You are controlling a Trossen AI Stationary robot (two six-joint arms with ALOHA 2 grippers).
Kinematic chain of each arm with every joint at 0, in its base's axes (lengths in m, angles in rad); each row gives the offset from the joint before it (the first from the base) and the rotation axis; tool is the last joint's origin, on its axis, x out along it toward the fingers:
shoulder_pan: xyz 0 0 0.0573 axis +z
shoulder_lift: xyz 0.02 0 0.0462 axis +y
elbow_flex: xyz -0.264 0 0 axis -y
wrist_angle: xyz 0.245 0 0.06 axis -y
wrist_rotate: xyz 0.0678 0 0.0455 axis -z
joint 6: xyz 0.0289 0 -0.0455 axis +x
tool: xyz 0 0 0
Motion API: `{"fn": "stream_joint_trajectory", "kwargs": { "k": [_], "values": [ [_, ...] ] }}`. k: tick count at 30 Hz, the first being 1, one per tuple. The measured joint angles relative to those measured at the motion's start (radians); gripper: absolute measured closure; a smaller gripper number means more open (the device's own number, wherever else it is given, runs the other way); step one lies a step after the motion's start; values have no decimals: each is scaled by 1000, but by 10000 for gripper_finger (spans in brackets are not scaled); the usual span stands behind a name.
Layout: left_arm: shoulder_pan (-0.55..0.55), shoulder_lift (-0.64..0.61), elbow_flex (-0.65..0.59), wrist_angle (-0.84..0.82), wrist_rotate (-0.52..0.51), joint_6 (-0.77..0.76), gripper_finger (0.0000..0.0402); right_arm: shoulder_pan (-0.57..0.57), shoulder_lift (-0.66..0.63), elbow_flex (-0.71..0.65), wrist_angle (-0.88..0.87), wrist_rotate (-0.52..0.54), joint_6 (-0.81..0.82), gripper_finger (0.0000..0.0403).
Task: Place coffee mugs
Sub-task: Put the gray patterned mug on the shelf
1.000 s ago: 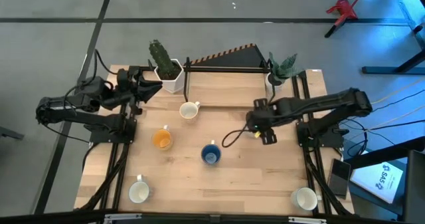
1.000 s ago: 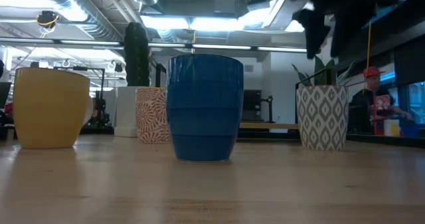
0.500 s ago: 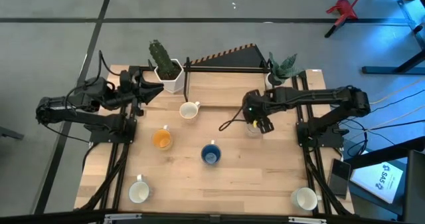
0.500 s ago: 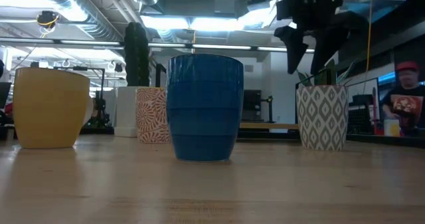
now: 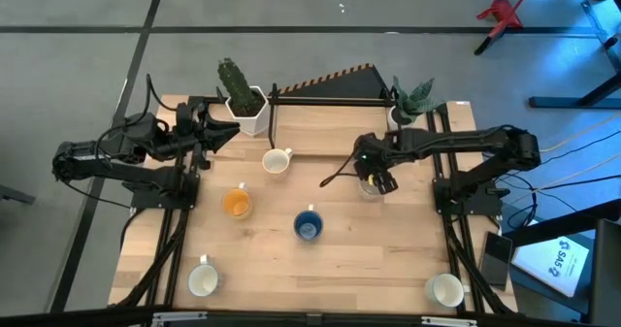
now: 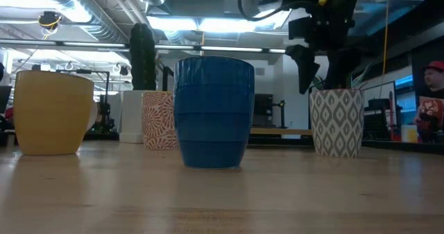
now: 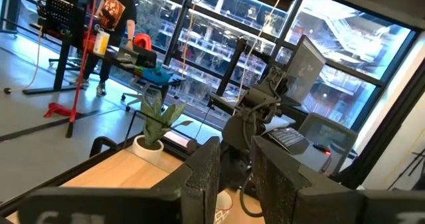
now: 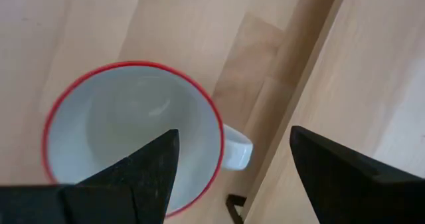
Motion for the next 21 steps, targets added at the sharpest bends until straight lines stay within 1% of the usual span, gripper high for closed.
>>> {"fn": "stream_joint_trajectory", "kwargs": {
  "k": [3,8,13,17,21],
  "values": [
    [0,0,0,0,-4,0,321,0,0,-29,48,-6,-27,139],
    [0,0,0,0,-6,0,321,0,0,-60,64,2,-21,176],
    [0,0,0,-4,-8,0,321,0,0,-90,110,-32,-39,212],
    [0,0,0,-10,-8,0,321,0,0,-94,118,-32,-39,237],
    [0,0,0,-11,-8,0,321,0,0,-94,122,-32,-39,280]
  ]
}}
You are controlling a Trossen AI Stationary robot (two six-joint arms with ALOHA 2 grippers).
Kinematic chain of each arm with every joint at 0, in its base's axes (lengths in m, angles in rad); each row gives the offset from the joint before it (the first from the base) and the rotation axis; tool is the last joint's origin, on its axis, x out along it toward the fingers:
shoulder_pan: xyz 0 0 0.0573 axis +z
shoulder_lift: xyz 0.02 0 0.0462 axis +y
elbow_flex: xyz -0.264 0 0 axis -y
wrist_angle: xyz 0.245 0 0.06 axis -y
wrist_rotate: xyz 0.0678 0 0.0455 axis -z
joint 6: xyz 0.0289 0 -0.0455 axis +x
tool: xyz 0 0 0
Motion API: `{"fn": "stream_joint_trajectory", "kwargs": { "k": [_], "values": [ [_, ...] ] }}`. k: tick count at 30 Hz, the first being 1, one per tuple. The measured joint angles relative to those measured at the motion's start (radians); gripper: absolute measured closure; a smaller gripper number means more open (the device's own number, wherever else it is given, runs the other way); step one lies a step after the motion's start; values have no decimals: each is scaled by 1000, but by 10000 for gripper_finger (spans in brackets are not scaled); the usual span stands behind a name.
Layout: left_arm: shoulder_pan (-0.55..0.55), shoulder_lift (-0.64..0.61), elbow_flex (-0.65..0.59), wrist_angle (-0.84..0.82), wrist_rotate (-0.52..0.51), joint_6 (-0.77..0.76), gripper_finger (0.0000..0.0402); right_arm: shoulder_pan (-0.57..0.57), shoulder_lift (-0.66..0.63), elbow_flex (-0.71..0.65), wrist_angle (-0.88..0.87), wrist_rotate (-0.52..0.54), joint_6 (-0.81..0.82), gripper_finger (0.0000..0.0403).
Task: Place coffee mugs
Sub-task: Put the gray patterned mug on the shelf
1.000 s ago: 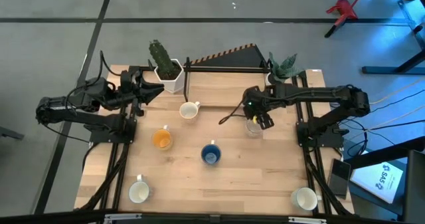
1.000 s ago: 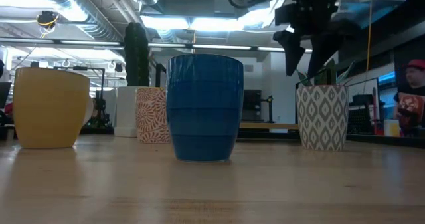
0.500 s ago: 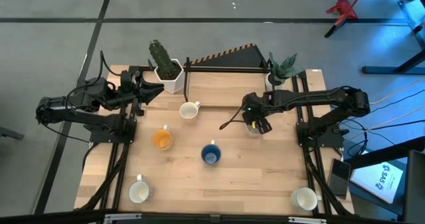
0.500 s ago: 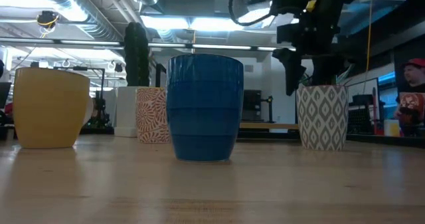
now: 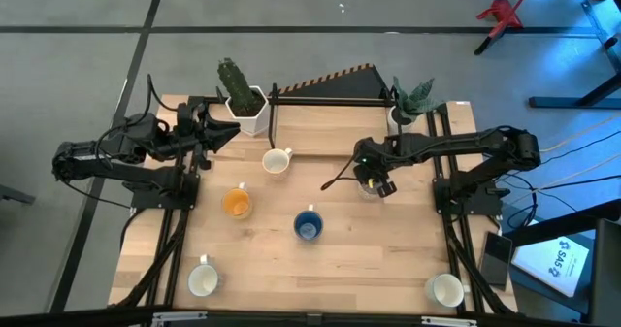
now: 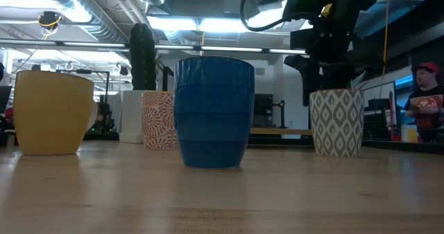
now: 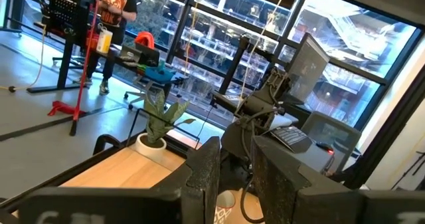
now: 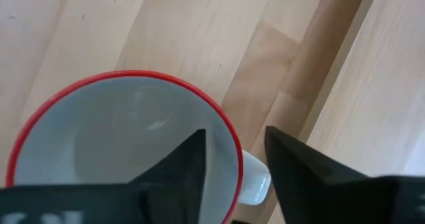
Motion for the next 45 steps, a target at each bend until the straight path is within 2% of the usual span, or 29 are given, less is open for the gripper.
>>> {"fn": "stream_joint_trajectory", "kwargs": {
  "k": [5,7,13,18,23,28,37,45],
  "values": [
    [0,0,0,0,0,0,321,0,0,0,-7,-6,17,367],
    [0,0,0,0,0,0,321,0,-2,2,-10,-31,20,389],
    [0,0,0,0,0,0,321,-1,-2,12,-29,-44,65,393],
    [0,0,0,0,0,0,321,2,2,91,-91,-37,72,399],
    [0,0,0,0,0,-2,321,-17,5,223,-162,-7,48,401],
    [0,0,0,-1,0,-2,321,-64,82,386,-248,-27,9,401],
    [0,0,0,-2,0,-2,321,-180,387,800,-388,-100,-167,402],
    [0,0,0,-5,0,-2,321,-279,640,1141,-437,-123,-192,403]
  ]
}}
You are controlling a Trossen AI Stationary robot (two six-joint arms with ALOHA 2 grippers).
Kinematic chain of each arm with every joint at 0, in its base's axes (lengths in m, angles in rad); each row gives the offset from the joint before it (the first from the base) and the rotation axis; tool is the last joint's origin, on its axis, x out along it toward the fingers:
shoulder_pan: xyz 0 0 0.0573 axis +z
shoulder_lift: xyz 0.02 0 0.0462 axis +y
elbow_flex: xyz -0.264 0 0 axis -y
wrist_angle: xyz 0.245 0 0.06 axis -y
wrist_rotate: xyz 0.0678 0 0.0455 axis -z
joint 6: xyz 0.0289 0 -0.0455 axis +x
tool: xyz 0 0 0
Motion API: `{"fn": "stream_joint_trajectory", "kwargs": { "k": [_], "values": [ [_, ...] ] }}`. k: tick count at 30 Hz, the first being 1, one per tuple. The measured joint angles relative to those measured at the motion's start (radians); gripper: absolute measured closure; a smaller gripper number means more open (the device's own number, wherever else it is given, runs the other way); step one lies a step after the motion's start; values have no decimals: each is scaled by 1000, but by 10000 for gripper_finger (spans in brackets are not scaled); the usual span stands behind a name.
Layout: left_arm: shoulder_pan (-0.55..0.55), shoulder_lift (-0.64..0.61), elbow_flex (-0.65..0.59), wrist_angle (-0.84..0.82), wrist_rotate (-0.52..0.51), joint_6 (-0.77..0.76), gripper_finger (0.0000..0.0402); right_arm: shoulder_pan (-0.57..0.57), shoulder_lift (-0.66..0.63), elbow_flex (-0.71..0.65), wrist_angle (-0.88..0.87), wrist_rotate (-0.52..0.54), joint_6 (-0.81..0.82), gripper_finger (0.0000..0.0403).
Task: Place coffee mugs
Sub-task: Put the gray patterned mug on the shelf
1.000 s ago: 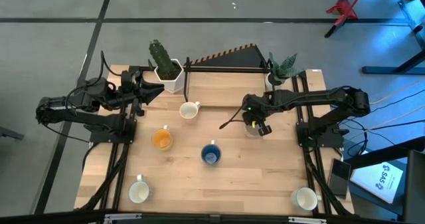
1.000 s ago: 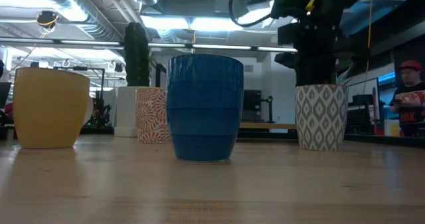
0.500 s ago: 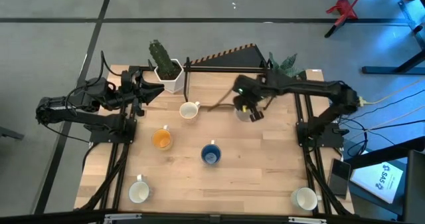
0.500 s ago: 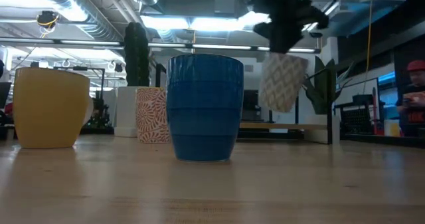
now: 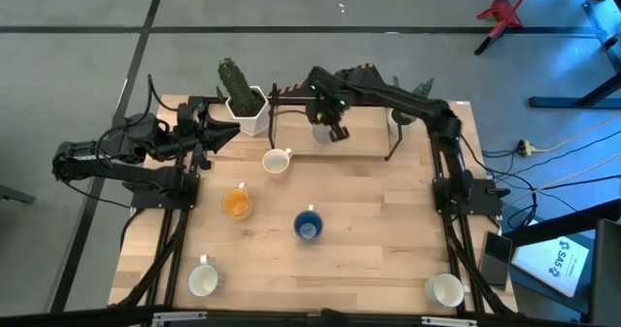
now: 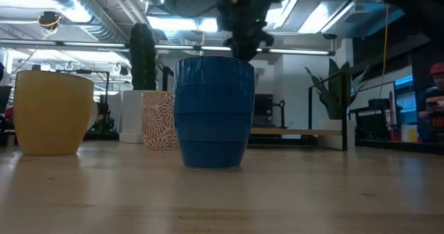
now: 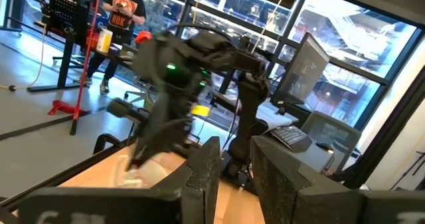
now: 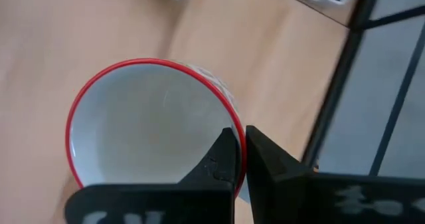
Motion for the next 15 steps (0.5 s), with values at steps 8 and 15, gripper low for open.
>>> {"fn": "stream_joint_trajectory", "kwargs": {
  "k": [8,15],
  "values": [
    [0,0,0,-6,0,0,321,-36,141,137,-20,-31,6,403],
    [0,0,0,-23,-16,0,321,-38,146,137,-17,-32,0,403]
  ]
}}
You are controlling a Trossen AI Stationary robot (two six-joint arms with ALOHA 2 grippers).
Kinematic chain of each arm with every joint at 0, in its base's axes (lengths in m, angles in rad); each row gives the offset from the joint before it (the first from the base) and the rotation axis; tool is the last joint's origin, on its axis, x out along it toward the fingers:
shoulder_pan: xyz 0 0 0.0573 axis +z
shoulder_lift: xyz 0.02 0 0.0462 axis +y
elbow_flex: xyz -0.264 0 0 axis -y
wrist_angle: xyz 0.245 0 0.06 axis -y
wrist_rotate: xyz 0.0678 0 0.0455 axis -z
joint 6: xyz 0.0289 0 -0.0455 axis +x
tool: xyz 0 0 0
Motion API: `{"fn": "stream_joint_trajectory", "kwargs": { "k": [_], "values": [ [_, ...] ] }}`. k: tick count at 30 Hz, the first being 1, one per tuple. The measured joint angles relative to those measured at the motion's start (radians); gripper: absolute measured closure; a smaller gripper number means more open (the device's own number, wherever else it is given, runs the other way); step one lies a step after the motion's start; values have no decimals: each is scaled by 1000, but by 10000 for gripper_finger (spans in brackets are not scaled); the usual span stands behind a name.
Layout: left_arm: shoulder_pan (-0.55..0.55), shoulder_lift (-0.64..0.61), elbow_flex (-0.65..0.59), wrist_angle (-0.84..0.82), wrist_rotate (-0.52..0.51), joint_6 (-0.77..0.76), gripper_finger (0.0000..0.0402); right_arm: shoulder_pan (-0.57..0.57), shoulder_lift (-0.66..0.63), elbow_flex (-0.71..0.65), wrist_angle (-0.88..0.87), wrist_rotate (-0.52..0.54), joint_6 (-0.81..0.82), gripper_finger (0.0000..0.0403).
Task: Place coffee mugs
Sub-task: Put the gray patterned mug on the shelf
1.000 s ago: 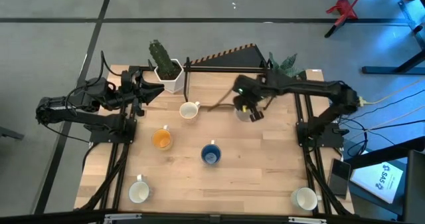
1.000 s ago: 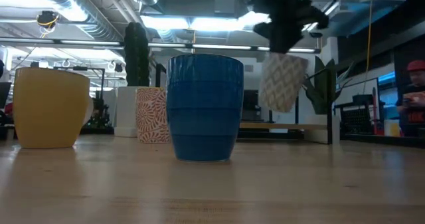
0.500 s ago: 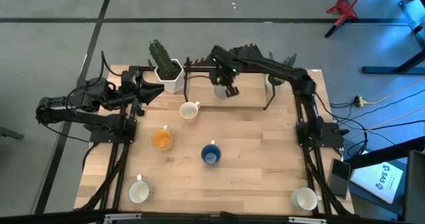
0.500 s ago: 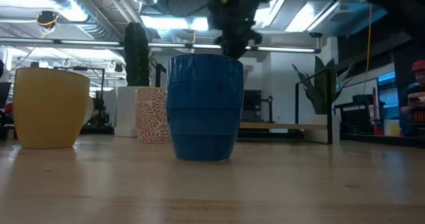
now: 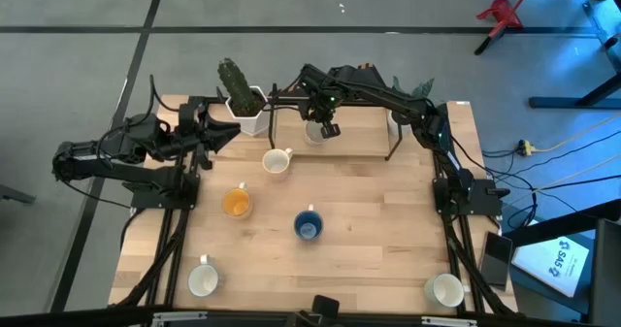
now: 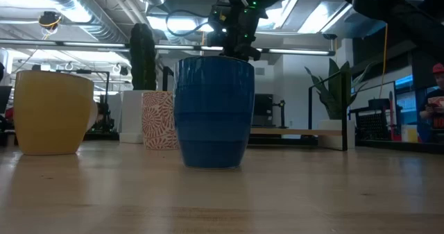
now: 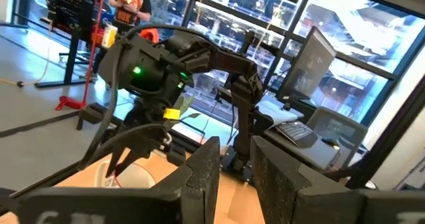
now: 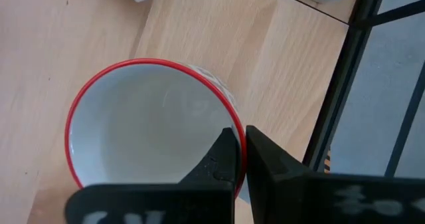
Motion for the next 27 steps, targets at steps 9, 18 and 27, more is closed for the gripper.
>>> {"fn": "stream_joint_trajectory", "kwargs": {
  "k": [9,18,27],
  "values": [
    [0,0,0,1,-1,0,321,2,0,0,17,43,1,382],
    [0,0,0,1,-2,1,321,0,0,0,16,41,1,328],
    [0,0,0,-2,-2,3,321,0,0,0,57,52,0,277]
  ]
}}
